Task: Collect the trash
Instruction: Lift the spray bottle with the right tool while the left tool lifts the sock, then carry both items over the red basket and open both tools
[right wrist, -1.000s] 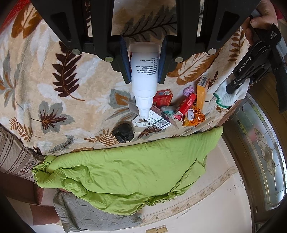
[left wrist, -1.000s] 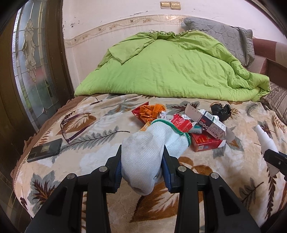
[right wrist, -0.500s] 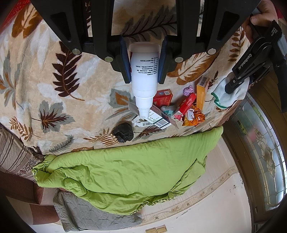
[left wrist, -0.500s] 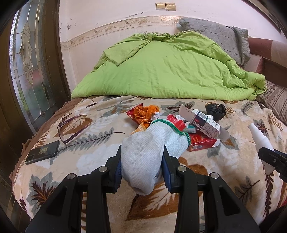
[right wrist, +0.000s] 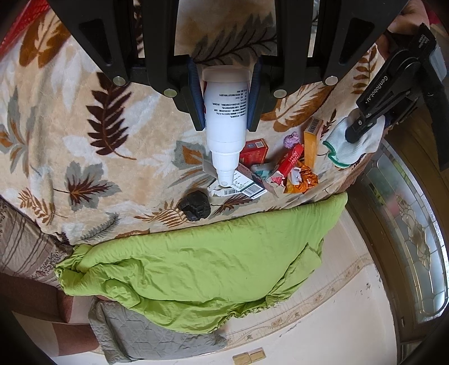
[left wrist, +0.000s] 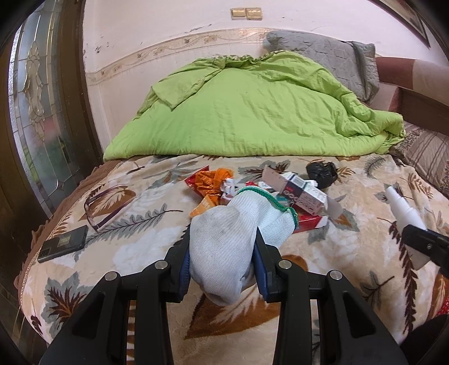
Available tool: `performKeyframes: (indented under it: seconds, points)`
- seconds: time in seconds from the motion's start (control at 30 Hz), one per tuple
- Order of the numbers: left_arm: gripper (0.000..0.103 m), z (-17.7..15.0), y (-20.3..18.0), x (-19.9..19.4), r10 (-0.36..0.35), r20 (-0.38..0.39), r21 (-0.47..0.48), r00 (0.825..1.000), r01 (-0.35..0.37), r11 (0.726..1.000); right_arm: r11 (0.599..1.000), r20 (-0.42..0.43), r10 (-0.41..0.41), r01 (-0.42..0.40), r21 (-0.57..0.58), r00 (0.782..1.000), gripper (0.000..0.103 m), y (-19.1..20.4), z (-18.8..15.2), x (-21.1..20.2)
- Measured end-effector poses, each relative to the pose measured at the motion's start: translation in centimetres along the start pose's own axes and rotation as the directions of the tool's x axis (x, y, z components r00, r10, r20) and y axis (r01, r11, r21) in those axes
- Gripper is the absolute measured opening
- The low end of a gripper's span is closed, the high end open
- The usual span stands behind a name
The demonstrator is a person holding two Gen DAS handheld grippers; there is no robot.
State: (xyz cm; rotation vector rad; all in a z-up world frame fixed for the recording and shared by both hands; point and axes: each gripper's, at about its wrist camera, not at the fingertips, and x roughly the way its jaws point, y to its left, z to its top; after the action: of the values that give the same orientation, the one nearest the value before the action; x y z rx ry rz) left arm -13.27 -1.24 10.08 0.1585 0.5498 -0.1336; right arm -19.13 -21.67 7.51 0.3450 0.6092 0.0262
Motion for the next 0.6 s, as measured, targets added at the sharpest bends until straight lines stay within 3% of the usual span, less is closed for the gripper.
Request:
performKeyframes:
  seconds: [0.17, 0.37, 0.43, 0.53, 0.6]
  points:
    - [0.036, -0.1, -1.5, -1.2, -0.049, -0.005, 0.024, 0.999, 0.049, 0.998, 1.0, 0.036, -0.009, 0.008, 0.025, 0.999, 0.032, -1.4, -0.7, -3.6]
    - [0.036, 0.5, -5.7, -5.1, -0.199, 0.01, 0.102, 0.98, 0.197, 0.975, 0.997, 0.074, -0.046, 0.042, 0.062, 0.996, 0.032, -4.0, -1.4, -10.2]
    - [0.036, 0.7, -7.6, -6.4, -0.273, 0.006, 0.128, 0.962, 0.27, 0.954, 0.994, 0.094, -0.08, 0.072, 0.081, 0.992, 0.032, -5.5, -1.8, -12.9]
    - [0.036, 0.8, -11.0, -8.6, -0.396, -0.018, 0.184, 0.918, 0.392, 0.901, 0.984, 0.11, -0.135, 0.12, 0.13, 0.985, 0.032, -8.1, -2.5, -16.4]
    - [0.036, 0.8, -13.9, -10.1, -0.491, -0.049, 0.23, 0.87, 0.488, 0.842, 0.968, 0.113, -0.198, 0.177, 0.175, 0.974, 0.032, -10.3, -3.3, -18.9]
